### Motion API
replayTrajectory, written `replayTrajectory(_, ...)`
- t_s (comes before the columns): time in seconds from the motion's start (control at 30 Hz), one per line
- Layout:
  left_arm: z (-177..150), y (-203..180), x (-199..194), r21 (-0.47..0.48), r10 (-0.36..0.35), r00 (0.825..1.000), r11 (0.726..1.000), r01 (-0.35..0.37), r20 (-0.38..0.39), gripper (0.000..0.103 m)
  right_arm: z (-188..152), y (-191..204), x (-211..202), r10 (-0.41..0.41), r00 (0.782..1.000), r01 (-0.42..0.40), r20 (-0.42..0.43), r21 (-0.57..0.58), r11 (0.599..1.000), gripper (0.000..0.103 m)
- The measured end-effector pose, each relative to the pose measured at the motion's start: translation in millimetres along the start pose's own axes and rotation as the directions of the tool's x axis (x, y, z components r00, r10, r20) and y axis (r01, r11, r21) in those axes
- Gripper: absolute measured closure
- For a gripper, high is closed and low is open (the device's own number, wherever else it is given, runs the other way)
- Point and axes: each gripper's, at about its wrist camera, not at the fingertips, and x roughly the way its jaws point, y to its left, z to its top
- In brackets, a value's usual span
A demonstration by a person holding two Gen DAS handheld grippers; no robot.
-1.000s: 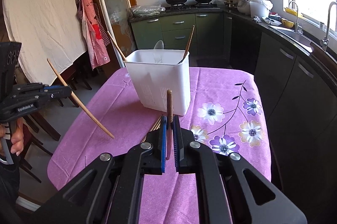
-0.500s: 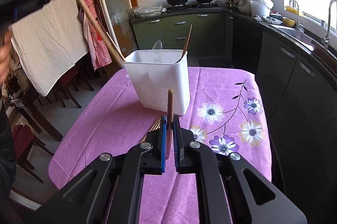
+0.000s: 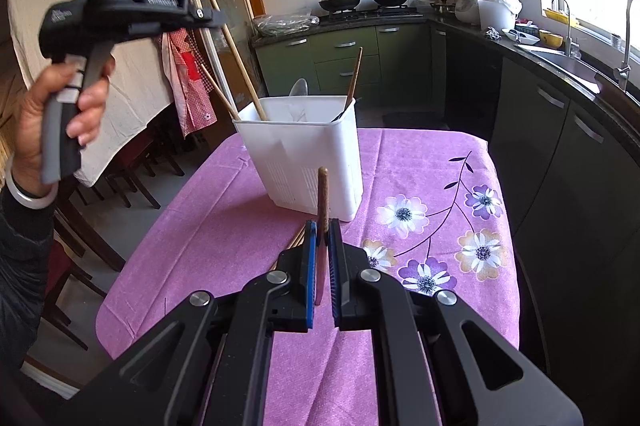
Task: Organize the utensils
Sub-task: 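Drop the chopstick into the white holder with the left tool while the right tool carries its chopstick, then release the chopstick into the white holder with the right tool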
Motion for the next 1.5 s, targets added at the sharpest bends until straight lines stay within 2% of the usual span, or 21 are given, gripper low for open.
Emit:
replayTrajectory(0.17,-18.3,1.9,19.1,0.014,-0.012,0.998,1.000,0.013,-0.059,0.096,6.9,2.3,0.2,0.001,1.000,-0.001,-0.001,-0.003,1.000,0.096)
replayTrajectory(0.2,-20.3,3.2,18.8,0.016,-0.010,0.998,1.000,0.011,-0.061,0.093,9.6,3.1,-0.8,0.004,1.000,-0.004,0.001,-0.003,1.000,0.096)
replayTrajectory(0.27,-23.9,5.4,14.8,0.013,-0.019,0.998,1.000,0.020,-0.061,0.079,16.6,5.2,-4.9,0.009,1.000,-0.009,0.012,-0.007,1.000,0.096)
replayTrajectory(0.33,-26.3,7.8,2.4,0.019,-0.010,0.999,1.000,0.011,-0.039,0.057,27.3,8.1,-9.9,0.013,0.999,-0.012,0.029,-0.012,1.000,0.096)
replayTrajectory(0.37,-27.7,6.7,-3.3,0.024,-0.005,1.000,1.000,0.006,-0.029,0.053,33.9,9.9,-12.9,0.018,0.999,-0.017,0.041,-0.014,1.000,0.096)
replayTrajectory(0.43,-31.2,6.2,-21.7,0.041,0.003,1.000,0.999,-0.003,0.005,0.035,50.3,14.9,-19.9,0.022,0.997,-0.020,0.072,-0.024,1.000,0.096)
replayTrajectory(0.47,-33.9,6.6,-32.7,0.051,0.013,1.000,0.999,-0.014,0.029,0.032,59.2,16.6,-23.5,0.021,0.996,-0.019,0.090,-0.027,0.999,0.096)
replayTrajectory(0.53,-37.3,7.4,-48.4,0.052,0.028,0.998,0.998,-0.031,0.059,0.018,79.6,21.3,-29.6,0.035,0.991,-0.031,0.129,-0.032,0.999,0.096)
replayTrajectory(0.57,-39.9,8.3,-56.6,0.051,0.034,0.997,0.998,-0.038,0.075,0.015,90.5,22.7,-32.4,0.049,0.988,-0.045,0.146,-0.030,0.999,0.096)
replayTrajectory(0.67,-51.3,12.2,-80.4,0.055,0.046,0.992,0.997,-0.052,0.115,0.015,126.2,27.2,-39.6,0.065,0.976,-0.061,0.209,-0.023,0.998,0.096)
replayTrajectory(0.8,-62.7,16.9,-95.7,0.057,0.039,0.992,0.997,-0.046,0.118,0.014,165.3,29.4,-37.5,0.046,0.964,-0.047,0.263,-0.003,0.999,0.096)
replayTrajectory(0.9,-71.7,19.7,-100.6,0.060,0.029,0.994,0.998,-0.035,0.106,0.013,187.0,25.6,-17.6,-0.012,0.969,0.008,0.248,0.017,1.000,0.096)
replayTrajectory(0.97,-76.7,20.4,-101.1,0.062,0.027,0.995,0.997,-0.034,0.099,0.013,194.3,19.4,5.2,-0.043,0.979,0.037,0.200,0.032,0.999,0.096)
replayTrajectory(1.13,-85.5,24.1,-98.1,0.052,0.006,0.997,0.999,-0.010,0.073,0.013,178.9,7.1,60.4,-0.064,0.994,0.060,0.084,0.051,0.997,0.096)
replayTrajectory(1.27,-88.1,22.3,-94.5,0.041,-0.006,0.999,0.999,0.004,0.053,0.013,164.8,6.4,89.4,-0.065,0.998,0.064,0.019,0.038,0.997,0.096)
replayTrajectory(1.33,-90.0,22.2,-92.0,0.036,-0.014,0.999,0.999,0.013,0.039,0.013,160.7,7.6,94.9,-0.056,0.998,0.056,0.008,0.031,0.998,0.095)
replayTrajectory(1.4,-92.3,21.1,-90.5,0.036,-0.016,0.999,0.999,0.015,0.032,0.013,158.0,9.2,92.0,-0.048,0.999,0.048,0.013,0.023,0.999,0.086)
replayTrajectory(1.5,-94.7,19.2,-89.3,0.037,-0.022,1.000,0.999,0.022,0.020,0.013,147.1,15.1,63.1,-0.041,0.997,0.041,0.068,-0.002,0.999,0.086)
